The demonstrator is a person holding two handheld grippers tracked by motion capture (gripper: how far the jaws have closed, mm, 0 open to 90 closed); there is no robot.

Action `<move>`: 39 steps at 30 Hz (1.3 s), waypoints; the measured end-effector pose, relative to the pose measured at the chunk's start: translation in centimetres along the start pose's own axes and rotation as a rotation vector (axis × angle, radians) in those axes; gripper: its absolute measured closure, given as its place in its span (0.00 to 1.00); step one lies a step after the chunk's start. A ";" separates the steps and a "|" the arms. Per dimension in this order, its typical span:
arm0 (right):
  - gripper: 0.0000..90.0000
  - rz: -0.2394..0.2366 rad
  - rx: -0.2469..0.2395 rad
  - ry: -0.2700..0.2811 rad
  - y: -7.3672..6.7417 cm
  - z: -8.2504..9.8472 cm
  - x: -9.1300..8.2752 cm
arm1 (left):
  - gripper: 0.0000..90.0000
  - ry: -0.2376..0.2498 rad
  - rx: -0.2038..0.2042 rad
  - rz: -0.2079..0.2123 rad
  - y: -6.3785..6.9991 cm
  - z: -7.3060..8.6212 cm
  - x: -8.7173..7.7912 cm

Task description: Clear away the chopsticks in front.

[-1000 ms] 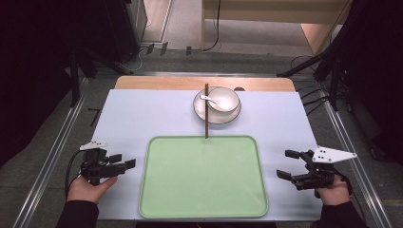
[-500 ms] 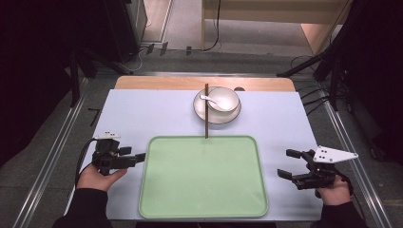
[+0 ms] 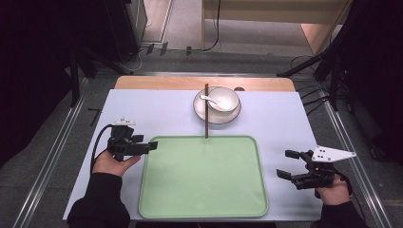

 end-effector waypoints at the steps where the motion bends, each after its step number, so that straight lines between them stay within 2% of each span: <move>1: 0.17 -0.006 -0.003 0.008 -0.1 -0.1 0.0 | 0.35 -0.001 0.004 0.000 0.1 -0.4 0.2; 7: 0.17 -0.008 -0.005 0.007 -0.1 -0.1 0.0 | 0.35 0.003 -0.010 0.011 0.7 -2.8 1.7; 11: 0.17 -0.009 -0.006 0.005 -0.1 -0.1 0.0 | 0.36 -0.009 -0.001 -0.003 0.9 -3.6 2.4; 15: 0.17 -0.009 -0.005 0.007 -0.1 -0.1 0.0 | 0.37 -0.007 0.005 0.011 1.4 -4.7 3.2; 23: 0.17 -0.011 -0.003 0.011 -0.1 -0.1 0.0 | 0.39 -0.006 -0.018 0.022 1.5 -6.6 4.5; 28: 0.17 -0.009 -0.006 0.014 -0.1 -0.2 0.0 | 0.40 -0.006 -0.007 0.011 1.9 -7.7 5.5; 32: 0.17 -0.007 -0.005 0.015 -0.1 -0.2 -0.1 | 0.42 -0.019 0.004 0.010 2.5 -8.9 6.5; 36: 0.17 -0.005 -0.006 0.017 -0.1 -0.2 -0.1 | 0.44 -0.054 0.008 0.001 2.8 -9.9 7.8; 39: 0.17 -0.003 -0.013 0.026 -0.1 -0.3 -0.1 | 0.44 -0.052 0.018 -0.002 3.2 -10.5 8.5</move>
Point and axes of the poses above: each handheld gripper's, and its own axes: x roughly forward along the jaws, z roughly out of its underside, y roughly to its right, the point moved 2 cm from there along x, roughly forward along the jaws, and after that the axes turned 4 degrees about -y, right-handed, at the moved point
